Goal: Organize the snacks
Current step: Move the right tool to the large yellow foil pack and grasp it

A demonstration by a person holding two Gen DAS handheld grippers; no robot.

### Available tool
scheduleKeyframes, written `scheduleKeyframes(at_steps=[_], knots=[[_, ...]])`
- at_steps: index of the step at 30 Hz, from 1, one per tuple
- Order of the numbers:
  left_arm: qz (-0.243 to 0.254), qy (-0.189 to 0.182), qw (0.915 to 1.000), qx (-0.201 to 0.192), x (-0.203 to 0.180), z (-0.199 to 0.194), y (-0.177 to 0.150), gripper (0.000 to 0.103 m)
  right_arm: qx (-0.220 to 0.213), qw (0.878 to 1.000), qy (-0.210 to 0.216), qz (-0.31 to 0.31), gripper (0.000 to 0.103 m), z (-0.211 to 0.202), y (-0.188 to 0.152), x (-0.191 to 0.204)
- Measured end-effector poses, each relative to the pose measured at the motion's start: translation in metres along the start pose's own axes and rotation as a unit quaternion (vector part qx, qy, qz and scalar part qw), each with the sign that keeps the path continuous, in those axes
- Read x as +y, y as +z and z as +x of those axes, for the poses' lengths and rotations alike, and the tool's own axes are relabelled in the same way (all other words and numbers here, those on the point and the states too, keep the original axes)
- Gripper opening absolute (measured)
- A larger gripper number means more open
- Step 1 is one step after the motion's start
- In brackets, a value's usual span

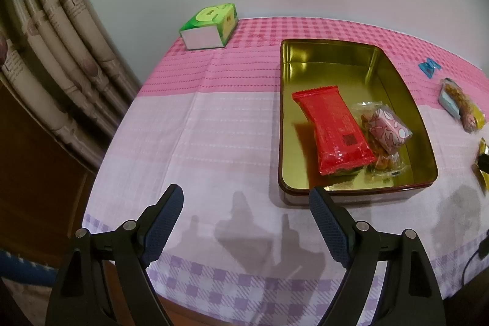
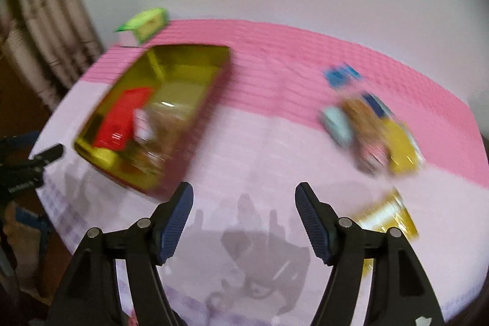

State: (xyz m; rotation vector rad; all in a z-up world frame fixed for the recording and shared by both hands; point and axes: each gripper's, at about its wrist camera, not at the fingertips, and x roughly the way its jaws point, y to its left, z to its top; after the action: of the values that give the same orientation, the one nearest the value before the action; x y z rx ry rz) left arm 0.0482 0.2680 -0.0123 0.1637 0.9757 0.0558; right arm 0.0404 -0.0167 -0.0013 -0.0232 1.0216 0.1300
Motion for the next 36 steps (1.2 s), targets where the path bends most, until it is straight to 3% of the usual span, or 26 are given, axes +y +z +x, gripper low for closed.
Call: scheduleKeyframes(at_steps=[5,12,18,27,36], knots=[[0.0,0.001,1.0,0.0,0.0,0.0,0.0,0.085,0.046,0.994,-0.051,0.086,0.067,-0.003,-0.026,-0.055],[0.0,0.005,1.0,0.0,-0.001,0.0,0.0,0.085,0.088,0.975,-0.066,0.192,0.071,0.01,-0.05,-0.102],[-0.002,0.009,1.0,-0.001,0.0,0.0,-0.001,0.085,0.099,0.962,-0.069,0.244,0.075,0.024,-0.052,-0.115],[-0.003,0.017,0.9999,-0.003,0.002,0.001,-0.001,0.085,0.098,0.95,-0.085,0.285,0.08,0.042,-0.038,-0.133],[-0.007,0.02,0.9998,-0.003,0.002,0.0,0.0,0.085,0.102,0.963,-0.106,0.226,0.079,0.065,-0.019,-0.133]])
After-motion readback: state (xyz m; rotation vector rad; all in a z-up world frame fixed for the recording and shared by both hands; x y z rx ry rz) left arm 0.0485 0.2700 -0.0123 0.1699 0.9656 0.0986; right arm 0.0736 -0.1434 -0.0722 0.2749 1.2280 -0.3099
